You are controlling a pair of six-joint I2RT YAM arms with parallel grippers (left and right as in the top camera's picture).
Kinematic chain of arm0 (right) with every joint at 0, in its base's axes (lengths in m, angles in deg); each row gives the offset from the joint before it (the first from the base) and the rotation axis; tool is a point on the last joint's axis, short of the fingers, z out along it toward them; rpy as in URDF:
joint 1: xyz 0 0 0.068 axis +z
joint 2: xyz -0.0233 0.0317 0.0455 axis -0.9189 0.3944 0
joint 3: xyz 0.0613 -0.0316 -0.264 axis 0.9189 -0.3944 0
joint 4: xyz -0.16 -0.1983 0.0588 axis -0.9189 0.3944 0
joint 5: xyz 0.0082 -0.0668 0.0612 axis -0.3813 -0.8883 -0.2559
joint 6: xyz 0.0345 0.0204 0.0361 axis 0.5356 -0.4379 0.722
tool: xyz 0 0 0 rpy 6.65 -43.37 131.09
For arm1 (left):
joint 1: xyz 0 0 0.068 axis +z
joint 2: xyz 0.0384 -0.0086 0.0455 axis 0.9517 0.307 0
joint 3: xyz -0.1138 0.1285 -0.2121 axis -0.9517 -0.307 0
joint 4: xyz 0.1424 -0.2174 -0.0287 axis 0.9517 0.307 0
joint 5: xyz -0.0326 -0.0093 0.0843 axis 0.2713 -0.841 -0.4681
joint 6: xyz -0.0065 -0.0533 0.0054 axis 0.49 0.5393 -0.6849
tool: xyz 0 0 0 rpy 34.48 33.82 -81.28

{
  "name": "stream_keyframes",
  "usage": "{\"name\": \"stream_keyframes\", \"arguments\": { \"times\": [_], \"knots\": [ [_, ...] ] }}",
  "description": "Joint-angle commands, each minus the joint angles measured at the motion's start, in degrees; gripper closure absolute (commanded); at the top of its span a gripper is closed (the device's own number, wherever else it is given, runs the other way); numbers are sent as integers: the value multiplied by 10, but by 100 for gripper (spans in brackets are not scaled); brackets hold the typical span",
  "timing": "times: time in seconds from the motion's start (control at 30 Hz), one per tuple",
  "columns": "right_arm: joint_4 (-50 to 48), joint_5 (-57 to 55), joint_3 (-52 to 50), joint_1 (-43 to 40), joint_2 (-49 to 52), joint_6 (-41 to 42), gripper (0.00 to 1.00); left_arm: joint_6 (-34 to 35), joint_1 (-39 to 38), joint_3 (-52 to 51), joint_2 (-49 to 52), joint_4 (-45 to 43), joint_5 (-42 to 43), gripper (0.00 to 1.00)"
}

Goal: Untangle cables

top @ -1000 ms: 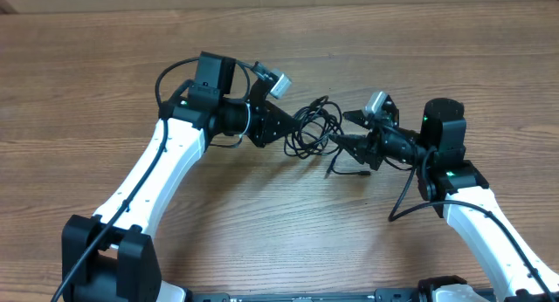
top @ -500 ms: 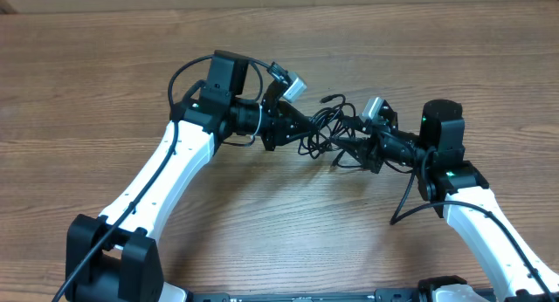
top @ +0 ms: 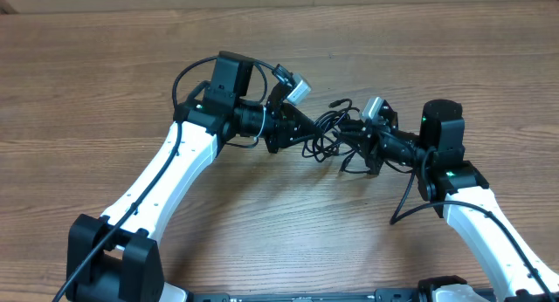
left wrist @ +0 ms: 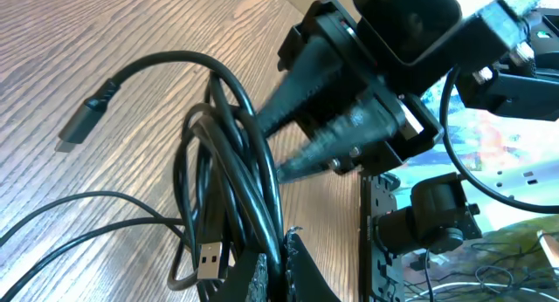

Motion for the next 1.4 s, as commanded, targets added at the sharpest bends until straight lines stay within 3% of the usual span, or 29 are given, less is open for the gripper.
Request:
{"name": "stream_keyframes", "arguments": {
  "times": [0.0, 0.47, 0.53, 0.57, 0.9, 0.93, 0.97, 1.0, 1.07, 1.13, 1.37],
  "knots": [
    [-1, -3, 8, -1, -8, -2, 65, -11, -4, -2, 1, -3, 7, 96],
    [0, -3, 8, -1, -8, -3, 81, -12, -4, -2, 1, -2, 2, 96],
    [0, -3, 8, -1, -8, -3, 87, -19, -4, -2, 1, -2, 2, 96],
    [0, -3, 8, -1, -8, -3, 96, -25, -4, -2, 1, -2, 2, 96],
    [4, -3, 8, -1, -8, -2, 96, -60, -3, -2, 1, -4, -10, 96],
    [7, -3, 8, -1, -8, -2, 91, -60, -3, -2, 1, -4, -17, 96],
    [12, -3, 8, -1, -8, 1, 73, -60, -3, -2, 1, -4, -26, 96],
    [17, -4, 8, -1, -8, 2, 62, -60, -3, -2, 1, -4, -34, 96],
    [33, -8, 8, -1, -8, 2, 51, -60, -3, -2, 1, -4, -47, 96],
    [51, -12, 8, -1, -8, 2, 45, -57, -3, -2, 1, -3, -65, 96],
    [47, -17, 8, -1, -8, -1, 43, -58, -3, -2, 1, 12, -105, 96]
  ]
}}
